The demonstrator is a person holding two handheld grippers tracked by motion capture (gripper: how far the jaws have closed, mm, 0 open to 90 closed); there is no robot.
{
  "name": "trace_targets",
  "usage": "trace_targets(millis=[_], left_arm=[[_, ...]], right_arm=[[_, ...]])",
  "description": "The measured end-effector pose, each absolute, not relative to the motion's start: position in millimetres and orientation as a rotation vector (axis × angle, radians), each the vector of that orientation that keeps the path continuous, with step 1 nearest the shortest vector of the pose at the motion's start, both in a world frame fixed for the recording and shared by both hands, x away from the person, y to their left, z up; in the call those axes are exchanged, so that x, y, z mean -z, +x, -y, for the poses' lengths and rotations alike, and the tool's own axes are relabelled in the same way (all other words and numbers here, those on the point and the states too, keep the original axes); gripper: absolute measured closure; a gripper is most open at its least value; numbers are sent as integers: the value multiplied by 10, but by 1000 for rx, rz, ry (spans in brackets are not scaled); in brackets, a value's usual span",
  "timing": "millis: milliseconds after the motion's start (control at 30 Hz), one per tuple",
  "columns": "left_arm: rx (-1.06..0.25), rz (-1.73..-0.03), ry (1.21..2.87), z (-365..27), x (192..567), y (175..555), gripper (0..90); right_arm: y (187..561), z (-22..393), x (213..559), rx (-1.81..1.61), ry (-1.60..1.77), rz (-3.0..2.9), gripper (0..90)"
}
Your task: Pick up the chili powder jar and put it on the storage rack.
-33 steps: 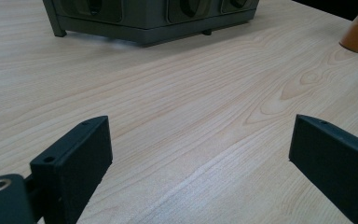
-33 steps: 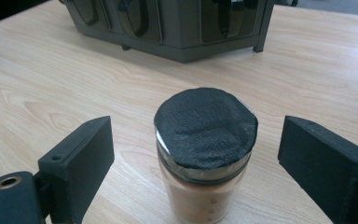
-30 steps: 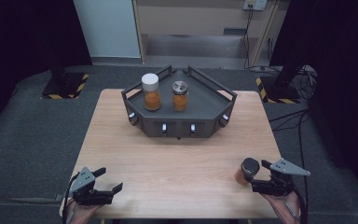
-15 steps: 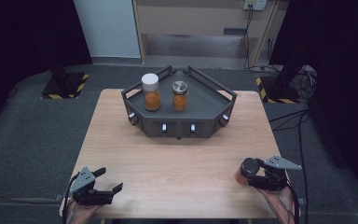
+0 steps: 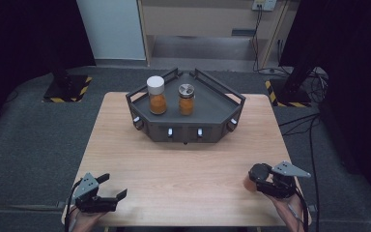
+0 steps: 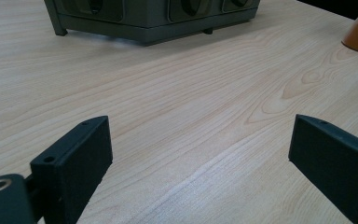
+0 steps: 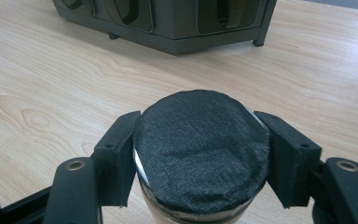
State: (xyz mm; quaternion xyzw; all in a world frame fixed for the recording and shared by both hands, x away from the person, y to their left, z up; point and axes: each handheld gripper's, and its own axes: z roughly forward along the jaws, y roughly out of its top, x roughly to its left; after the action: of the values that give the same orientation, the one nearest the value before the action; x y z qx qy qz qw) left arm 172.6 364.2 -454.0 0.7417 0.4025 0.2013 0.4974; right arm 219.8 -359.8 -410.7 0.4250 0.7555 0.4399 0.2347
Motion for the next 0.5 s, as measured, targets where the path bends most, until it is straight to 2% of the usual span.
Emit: trace_targets(millis=[500], left_arm=[[-486, -975, 1795, -3641, 4541, 1728, 50]], right_arm=[[2270, 3541, 3976, -1207, 1119, -2112, 351]])
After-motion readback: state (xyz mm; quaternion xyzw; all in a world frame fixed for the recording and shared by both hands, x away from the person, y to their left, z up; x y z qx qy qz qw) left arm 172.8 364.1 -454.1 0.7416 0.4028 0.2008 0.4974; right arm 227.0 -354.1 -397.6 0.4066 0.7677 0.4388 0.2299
